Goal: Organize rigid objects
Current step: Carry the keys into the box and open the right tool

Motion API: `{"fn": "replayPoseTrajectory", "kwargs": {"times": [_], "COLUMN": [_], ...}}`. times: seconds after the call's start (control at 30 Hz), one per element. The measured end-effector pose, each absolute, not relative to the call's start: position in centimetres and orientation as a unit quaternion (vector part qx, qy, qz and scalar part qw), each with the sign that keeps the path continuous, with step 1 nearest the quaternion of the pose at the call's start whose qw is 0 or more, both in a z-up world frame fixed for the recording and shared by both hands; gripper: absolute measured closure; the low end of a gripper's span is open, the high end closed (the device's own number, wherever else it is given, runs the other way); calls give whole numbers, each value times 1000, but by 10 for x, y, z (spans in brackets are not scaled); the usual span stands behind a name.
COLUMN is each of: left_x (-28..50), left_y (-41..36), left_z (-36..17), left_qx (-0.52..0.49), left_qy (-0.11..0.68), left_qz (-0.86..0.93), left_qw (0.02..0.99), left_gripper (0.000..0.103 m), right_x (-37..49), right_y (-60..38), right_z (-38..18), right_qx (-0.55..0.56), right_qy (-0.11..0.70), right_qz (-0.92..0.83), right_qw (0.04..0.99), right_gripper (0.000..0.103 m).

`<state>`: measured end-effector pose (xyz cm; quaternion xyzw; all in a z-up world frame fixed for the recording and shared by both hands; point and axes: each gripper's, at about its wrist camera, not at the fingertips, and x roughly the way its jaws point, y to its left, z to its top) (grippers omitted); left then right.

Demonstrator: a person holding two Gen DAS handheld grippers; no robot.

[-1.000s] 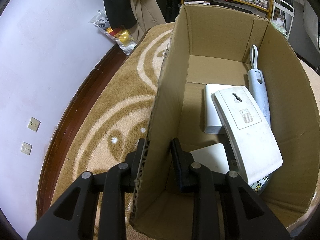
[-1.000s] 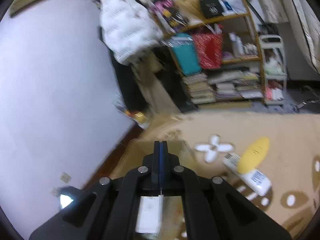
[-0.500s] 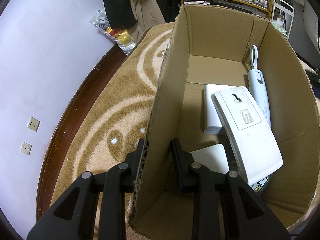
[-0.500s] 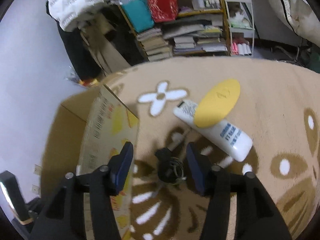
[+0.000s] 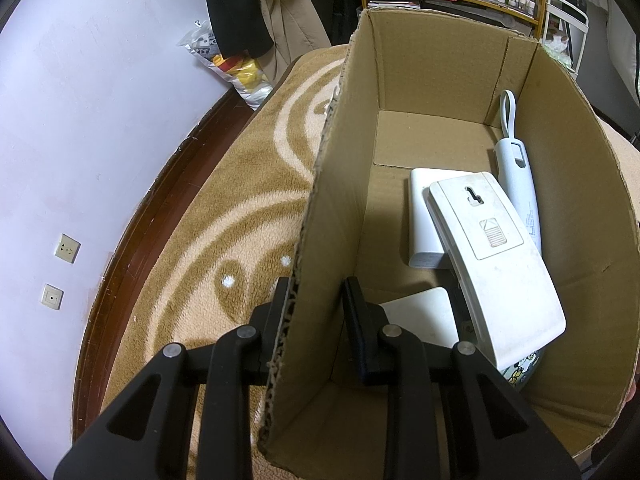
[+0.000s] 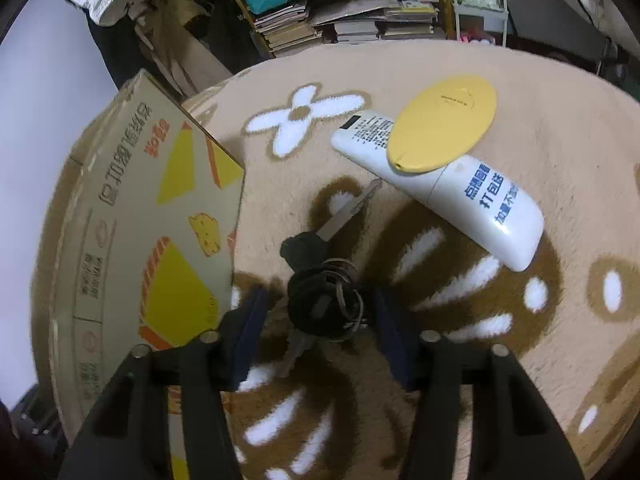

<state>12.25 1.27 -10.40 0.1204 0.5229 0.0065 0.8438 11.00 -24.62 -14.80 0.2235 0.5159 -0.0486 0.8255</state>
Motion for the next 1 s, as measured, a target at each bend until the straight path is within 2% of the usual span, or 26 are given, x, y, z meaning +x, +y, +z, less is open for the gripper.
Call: {"fn": "replayPoseTrajectory", "kwargs": {"times": [0.03,0.33,0.67,1.0], "left_x": [122,123,123,123], "left_y": [13,13,12,13], "left_z": [-104,-104,-105,-105], "left_qx": [120,120,121,122], "left_qy": [523,523,523,523], "left_qz": [6,6,7,7], "left_qw": [844,844,844,844], "left_gripper": [78,78,78,78], "right_x": [109,102,98,85], "right_y": [-246,-242,-239,-227], "right_z": [-148,-134,-101,-41], "right_qx": [223,209,192,182], "right_qy": [513,476,430,351], "right_qz": [-47,-53,-48,-19], "right_qw": [827,853,881,918], "right_gripper": [59,64,65,65]}}
